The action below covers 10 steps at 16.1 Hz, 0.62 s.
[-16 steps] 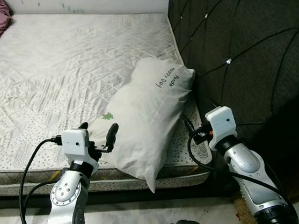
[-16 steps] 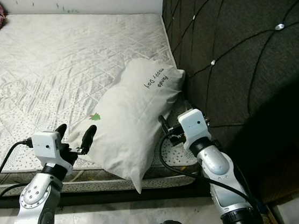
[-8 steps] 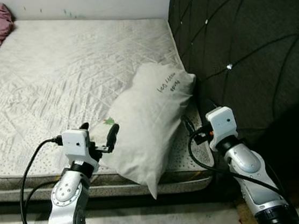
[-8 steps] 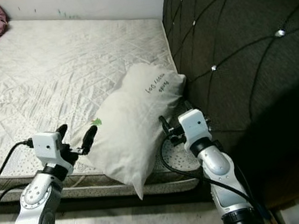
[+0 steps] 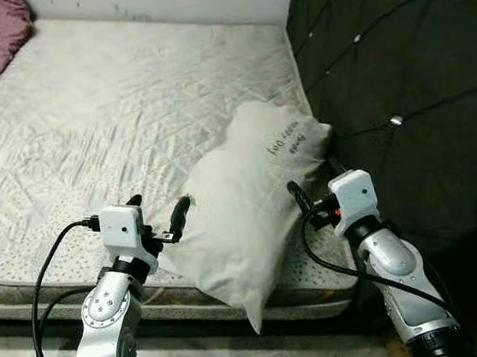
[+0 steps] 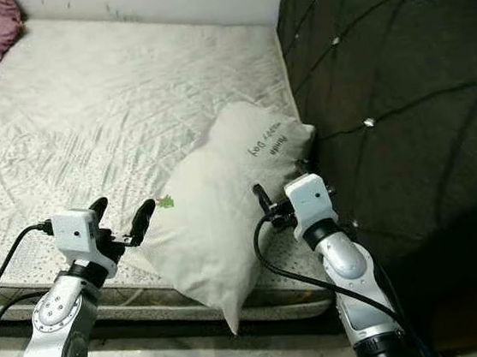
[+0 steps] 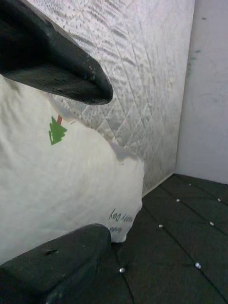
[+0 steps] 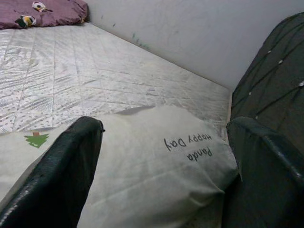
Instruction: Clean up the room
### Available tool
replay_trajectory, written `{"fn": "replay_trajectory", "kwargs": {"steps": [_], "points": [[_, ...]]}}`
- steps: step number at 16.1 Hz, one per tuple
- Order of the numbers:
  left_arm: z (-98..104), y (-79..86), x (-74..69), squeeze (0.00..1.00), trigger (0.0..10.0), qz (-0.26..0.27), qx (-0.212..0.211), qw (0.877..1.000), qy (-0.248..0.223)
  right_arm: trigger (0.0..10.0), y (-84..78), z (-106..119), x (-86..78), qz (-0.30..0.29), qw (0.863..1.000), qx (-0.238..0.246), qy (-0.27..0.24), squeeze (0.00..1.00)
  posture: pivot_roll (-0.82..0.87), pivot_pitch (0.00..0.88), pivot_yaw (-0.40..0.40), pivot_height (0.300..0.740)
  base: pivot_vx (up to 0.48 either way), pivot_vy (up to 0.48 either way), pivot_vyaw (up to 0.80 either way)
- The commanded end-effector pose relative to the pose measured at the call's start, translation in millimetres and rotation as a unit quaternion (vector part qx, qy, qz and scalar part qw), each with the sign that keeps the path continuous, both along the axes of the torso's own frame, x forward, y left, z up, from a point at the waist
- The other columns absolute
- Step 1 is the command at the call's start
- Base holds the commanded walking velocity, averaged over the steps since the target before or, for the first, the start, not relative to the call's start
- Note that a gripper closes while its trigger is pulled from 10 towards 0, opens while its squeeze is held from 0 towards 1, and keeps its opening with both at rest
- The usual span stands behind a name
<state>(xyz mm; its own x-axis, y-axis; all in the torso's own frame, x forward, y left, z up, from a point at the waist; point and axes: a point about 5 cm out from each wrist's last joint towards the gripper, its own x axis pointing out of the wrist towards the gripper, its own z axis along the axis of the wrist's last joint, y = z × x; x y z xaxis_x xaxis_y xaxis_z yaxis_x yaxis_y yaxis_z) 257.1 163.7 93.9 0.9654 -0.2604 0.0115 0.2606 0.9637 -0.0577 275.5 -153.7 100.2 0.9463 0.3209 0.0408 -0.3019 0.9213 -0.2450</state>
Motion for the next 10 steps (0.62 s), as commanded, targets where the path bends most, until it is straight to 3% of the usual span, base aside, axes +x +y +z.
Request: {"fn": "replay_trajectory", "kwargs": {"steps": [1, 10], "points": [[2.4, -2.6, 0.3, 0.0, 10.0, -0.008, -0.001, 1.0, -0.006, 10.0, -3.0, 3.6, 0.8, -0.003, 1.0, -0.004, -0.008, 0.0, -0.04, 0.066, -0.067, 0.74, 0.292, 0.0, 0.0], [2.2, -4.3, 1.3, 0.0, 10.0, -0.009, -0.001, 1.0, -0.005, 10.0, -1.9, 3.6, 2.7, 0.001, 1.0, -0.007, -0.01, 0.0, -0.04, 0.054, -0.069, 0.74, 0.302, 0.0, 0.0]]}}
